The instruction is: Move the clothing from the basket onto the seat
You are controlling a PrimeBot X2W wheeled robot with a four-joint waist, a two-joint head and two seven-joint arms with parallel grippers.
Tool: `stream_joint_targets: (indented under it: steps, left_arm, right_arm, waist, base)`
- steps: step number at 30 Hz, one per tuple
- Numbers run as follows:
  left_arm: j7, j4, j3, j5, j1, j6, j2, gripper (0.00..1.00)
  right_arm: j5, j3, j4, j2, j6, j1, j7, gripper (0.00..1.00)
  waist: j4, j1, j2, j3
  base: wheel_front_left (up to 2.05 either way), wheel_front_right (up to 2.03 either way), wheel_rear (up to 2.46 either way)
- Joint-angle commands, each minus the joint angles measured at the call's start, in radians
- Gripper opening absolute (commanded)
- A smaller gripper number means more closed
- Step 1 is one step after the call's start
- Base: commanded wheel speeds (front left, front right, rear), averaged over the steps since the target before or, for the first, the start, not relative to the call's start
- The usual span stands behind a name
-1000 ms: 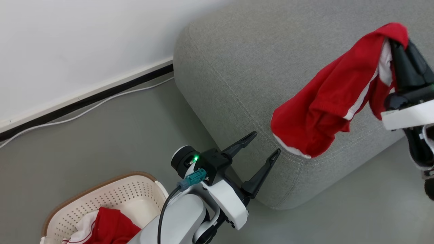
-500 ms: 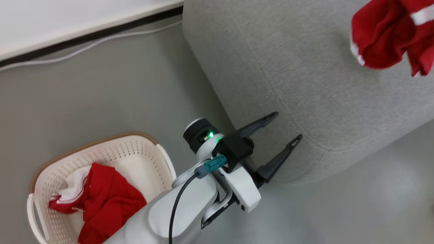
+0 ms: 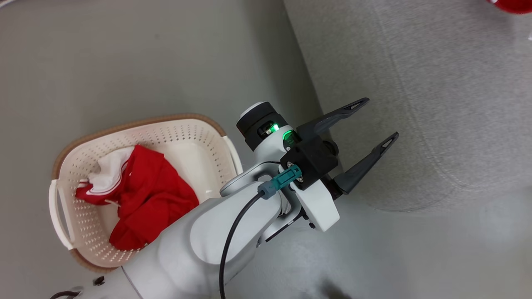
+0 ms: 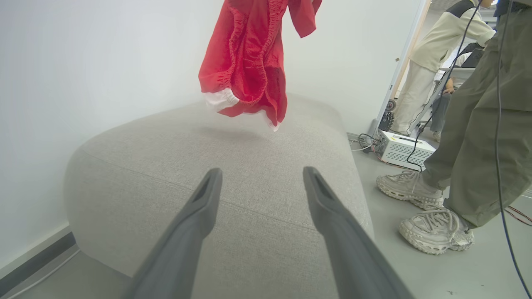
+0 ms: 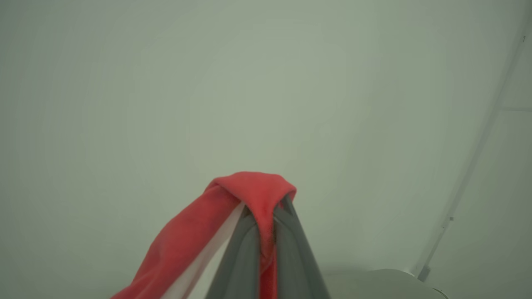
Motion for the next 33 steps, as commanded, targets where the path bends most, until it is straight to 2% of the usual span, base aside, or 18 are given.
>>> stream_joint_targets:
  steps: [1,8,13,18,22,26,27,28,33]
  left_arm:
    - [-0.005,-0.030,0.014,0.002,-0.031,0.010,-0.007,1.00]
    - [-0.005,-0.030,-0.015,-0.015,-0.047,0.038,-0.007,1.00]
    - [-0.005,-0.021,-0.028,-0.025,-0.049,0.050,-0.007,1.00]
    - [-0.005,-0.019,-0.029,-0.031,-0.047,0.058,-0.007,1.00]
    - [-0.005,-0.018,-0.025,-0.036,-0.047,0.061,-0.007,1.00]
    - [-0.005,-0.022,-0.020,-0.041,-0.045,0.061,-0.007,1.00]
    - [-0.005,-0.023,-0.020,-0.043,-0.043,0.060,-0.007,1.00]
    - [-0.005,-0.024,-0.018,-0.044,-0.041,0.060,-0.007,1.00]
    - [-0.005,-0.028,0.000,-0.047,-0.021,0.062,-0.007,1.00]
  right_arm:
    - [-0.010,-0.017,0.009,-0.047,0.003,-0.003,-0.006,0.00]
    - [-0.028,-0.076,0.179,-0.051,0.003,-0.022,-0.006,0.00]
    - [-0.017,-0.072,0.318,-0.023,0.003,0.018,-0.006,0.00]
    - [0.069,0.027,0.434,0.027,0.003,0.054,-0.005,0.00]
    - [0.183,0.150,0.432,0.050,0.003,0.088,0.018,0.00]
    - [0.280,0.230,0.427,0.035,0.003,0.117,0.015,0.00]
    - [0.295,0.249,0.428,0.027,0.003,0.123,0.013,0.55]
    - [0.311,0.267,0.426,0.023,0.003,0.129,0.011,1.00]
    - [0.363,0.361,0.391,-0.001,0.003,0.168,-0.001,1.00]
  waist:
    - [0.030,0.0000,0.0000,0.031]
    - [0.078,0.0000,0.0000,0.078]
    - [0.102,0.0000,0.0000,0.098]
    - [0.113,0.0000,0.0000,0.097]
    - [0.115,0.0000,0.0000,0.091]
    - [0.118,0.0000,0.0000,0.082]
    - [0.120,0.0000,0.0000,0.078]
    - [0.123,0.0000,0.0000,0.074]
    - [0.137,0.0000,0.0000,0.044]
  base:
    - [0.00,0.00,0.00]
    - [0.00,0.00,0.00]
    - [0.00,0.00,0.00]
    - [0.00,0.00,0.00]
    - [0.00,0.00,0.00]
    - [0.00,0.00,0.00]
    - [0.00,0.00,0.00]
    - [0.00,0.00,0.00]
    - [0.00,0.00,0.00]
